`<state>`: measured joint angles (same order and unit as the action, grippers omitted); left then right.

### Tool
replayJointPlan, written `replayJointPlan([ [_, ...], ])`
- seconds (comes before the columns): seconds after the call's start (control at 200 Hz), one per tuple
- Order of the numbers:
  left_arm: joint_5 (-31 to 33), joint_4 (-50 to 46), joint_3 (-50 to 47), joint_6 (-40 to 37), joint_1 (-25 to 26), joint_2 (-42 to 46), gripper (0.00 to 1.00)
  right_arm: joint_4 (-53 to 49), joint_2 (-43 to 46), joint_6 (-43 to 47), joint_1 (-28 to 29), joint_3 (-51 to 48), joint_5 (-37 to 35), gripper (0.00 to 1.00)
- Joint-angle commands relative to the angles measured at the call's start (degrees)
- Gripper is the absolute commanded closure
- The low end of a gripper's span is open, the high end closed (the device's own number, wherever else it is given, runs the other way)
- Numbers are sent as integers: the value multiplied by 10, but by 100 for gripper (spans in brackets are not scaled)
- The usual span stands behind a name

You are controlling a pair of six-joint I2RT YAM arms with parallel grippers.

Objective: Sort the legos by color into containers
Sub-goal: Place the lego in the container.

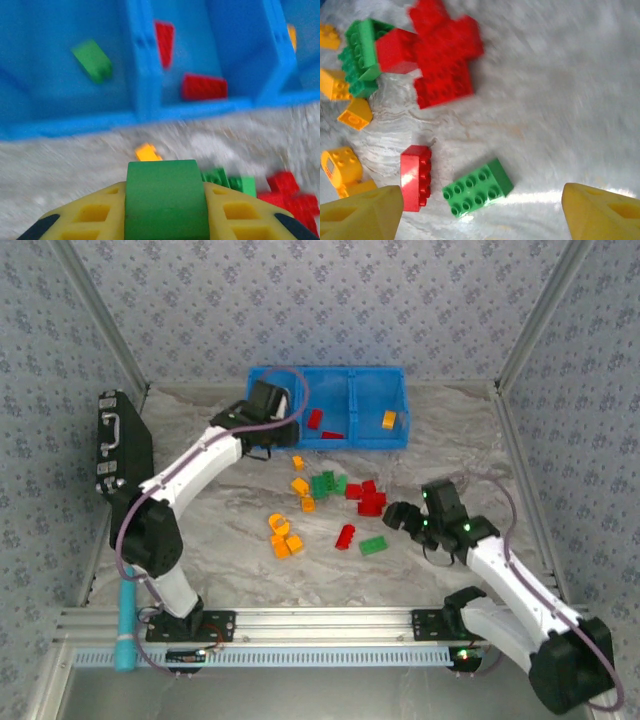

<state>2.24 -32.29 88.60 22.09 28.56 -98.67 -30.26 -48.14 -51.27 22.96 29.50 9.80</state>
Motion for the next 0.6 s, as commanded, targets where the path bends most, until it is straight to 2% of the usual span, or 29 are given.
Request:
replayJointPlan([
  [0.0,12,27,49,-37,-38,-45,76,-5,68,-218,38,-43,-42,17],
  [0.1,9,46,82,-37,-68,-90,76,-36,97,-271,77,-58,-79,17],
  [0.215,-6,62,117,-33,-92,-148,76,-24,84,-312,115,-68,-102,17],
  [0.445,-27,50,206,-32,-109,-249,75,41,-23,-331,138,-52,-95,16],
  [0.595,-33,14,274,-36,-109,-293,64,36,-100,-322,140,-5,-75,16],
])
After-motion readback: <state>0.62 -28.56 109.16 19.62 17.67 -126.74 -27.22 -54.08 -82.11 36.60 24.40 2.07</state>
